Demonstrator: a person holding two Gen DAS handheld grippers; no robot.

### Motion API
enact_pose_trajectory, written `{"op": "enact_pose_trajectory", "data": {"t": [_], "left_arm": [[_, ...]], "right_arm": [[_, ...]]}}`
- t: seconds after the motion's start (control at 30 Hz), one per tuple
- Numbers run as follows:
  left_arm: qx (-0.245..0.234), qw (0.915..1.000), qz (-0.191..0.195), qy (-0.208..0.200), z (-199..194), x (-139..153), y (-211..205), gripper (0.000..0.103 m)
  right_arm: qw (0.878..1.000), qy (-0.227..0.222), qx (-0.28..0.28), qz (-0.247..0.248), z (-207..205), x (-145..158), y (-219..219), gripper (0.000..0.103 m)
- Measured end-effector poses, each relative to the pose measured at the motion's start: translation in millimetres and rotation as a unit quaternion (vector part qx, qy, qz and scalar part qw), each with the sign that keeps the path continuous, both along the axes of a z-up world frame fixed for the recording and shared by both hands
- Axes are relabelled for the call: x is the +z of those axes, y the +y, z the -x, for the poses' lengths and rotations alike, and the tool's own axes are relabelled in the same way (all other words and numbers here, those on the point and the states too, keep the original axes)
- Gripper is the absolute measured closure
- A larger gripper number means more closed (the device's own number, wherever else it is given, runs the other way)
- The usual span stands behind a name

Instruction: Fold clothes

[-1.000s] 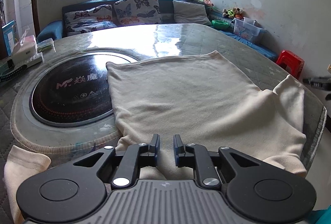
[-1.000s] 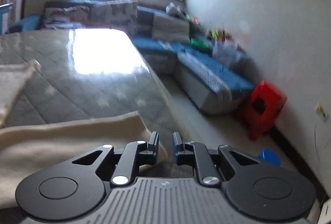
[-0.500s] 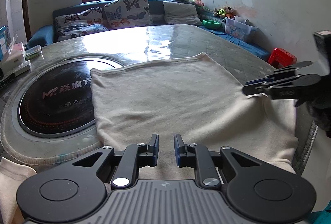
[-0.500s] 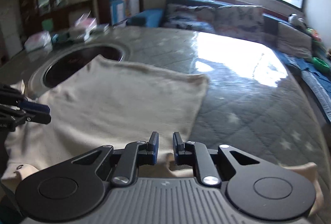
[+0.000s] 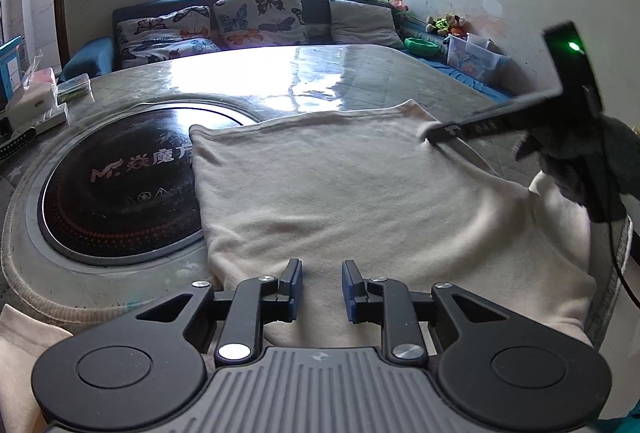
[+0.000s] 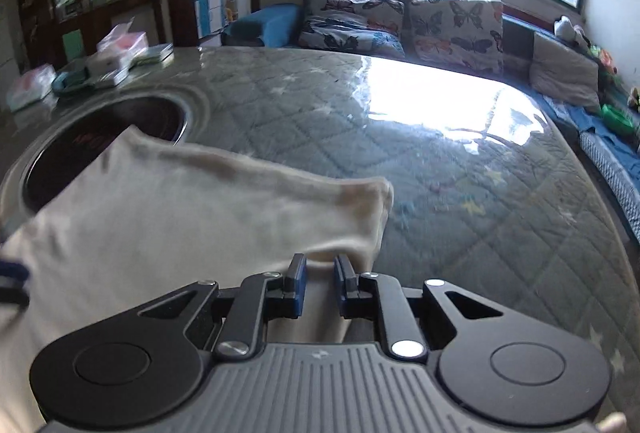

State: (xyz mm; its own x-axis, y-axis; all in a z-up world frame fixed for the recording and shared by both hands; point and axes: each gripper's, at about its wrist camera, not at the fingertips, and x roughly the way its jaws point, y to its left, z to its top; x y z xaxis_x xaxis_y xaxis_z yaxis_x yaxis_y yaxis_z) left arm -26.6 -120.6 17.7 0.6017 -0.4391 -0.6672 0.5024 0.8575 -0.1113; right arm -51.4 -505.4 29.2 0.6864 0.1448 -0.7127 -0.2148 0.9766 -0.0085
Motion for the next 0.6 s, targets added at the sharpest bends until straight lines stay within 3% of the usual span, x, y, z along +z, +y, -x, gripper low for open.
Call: {"op": "enact_pose_trajectory", "data": {"t": [0.4, 0.6], "left_arm": [[0.020, 0.9998, 0.004, -0.003, -18, 0, 1, 0.076], [0.051, 0.9983, 0.002, -0.028, 0, 13, 25, 0.070]], "right_arm": [[0.999, -0.001, -0.030, 0.014, -81, -8, 6, 0.085], [0.999, -0.014, 0.000, 0.039, -74, 1, 26, 0.082]]}}
